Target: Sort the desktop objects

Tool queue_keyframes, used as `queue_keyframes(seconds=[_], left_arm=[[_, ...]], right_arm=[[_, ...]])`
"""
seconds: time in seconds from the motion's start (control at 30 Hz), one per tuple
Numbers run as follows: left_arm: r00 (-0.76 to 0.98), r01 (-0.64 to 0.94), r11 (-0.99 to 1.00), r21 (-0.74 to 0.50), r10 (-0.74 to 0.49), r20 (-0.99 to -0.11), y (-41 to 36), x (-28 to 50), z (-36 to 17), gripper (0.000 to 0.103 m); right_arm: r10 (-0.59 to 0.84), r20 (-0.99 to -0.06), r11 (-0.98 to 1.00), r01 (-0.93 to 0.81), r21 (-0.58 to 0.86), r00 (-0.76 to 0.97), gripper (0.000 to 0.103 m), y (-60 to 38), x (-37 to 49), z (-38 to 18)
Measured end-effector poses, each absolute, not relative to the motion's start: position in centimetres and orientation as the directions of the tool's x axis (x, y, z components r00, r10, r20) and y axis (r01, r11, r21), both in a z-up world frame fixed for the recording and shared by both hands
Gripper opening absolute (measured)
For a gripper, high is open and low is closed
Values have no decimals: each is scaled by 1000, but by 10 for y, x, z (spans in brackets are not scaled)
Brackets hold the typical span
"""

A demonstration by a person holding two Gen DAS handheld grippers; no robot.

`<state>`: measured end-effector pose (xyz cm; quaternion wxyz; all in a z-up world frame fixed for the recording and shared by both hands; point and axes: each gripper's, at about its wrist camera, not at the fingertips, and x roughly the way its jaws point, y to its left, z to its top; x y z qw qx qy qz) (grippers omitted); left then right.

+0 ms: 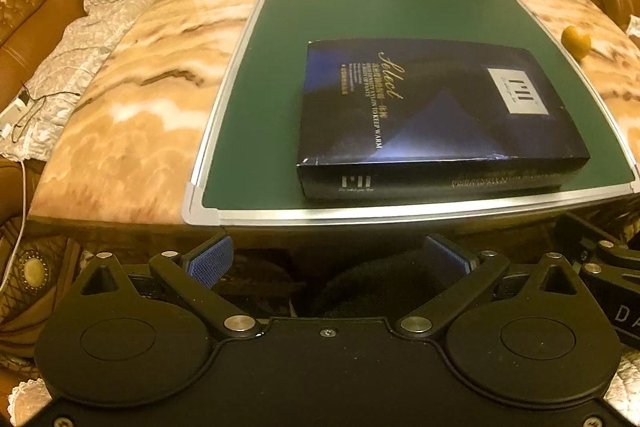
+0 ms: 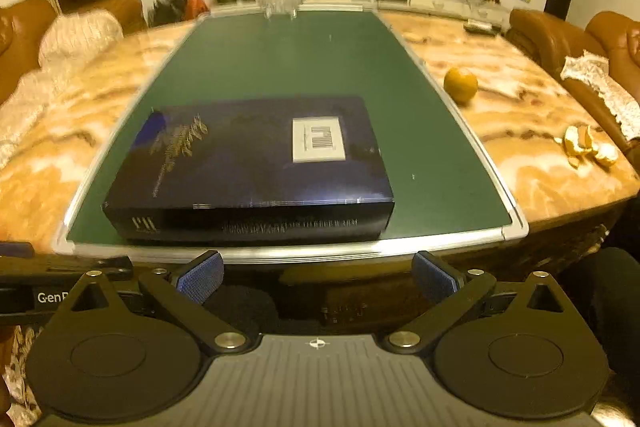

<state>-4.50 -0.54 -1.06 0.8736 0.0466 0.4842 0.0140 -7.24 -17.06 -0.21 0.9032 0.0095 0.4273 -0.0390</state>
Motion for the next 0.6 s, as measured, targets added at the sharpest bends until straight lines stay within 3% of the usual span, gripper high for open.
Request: queue_keyframes(seconds=[0.6], left_arm=[[499, 12, 996, 90, 73, -863, -6, -27, -34, 103]], right_arm=[[-12, -816, 997, 65, 31, 578, 103, -178, -46, -30]])
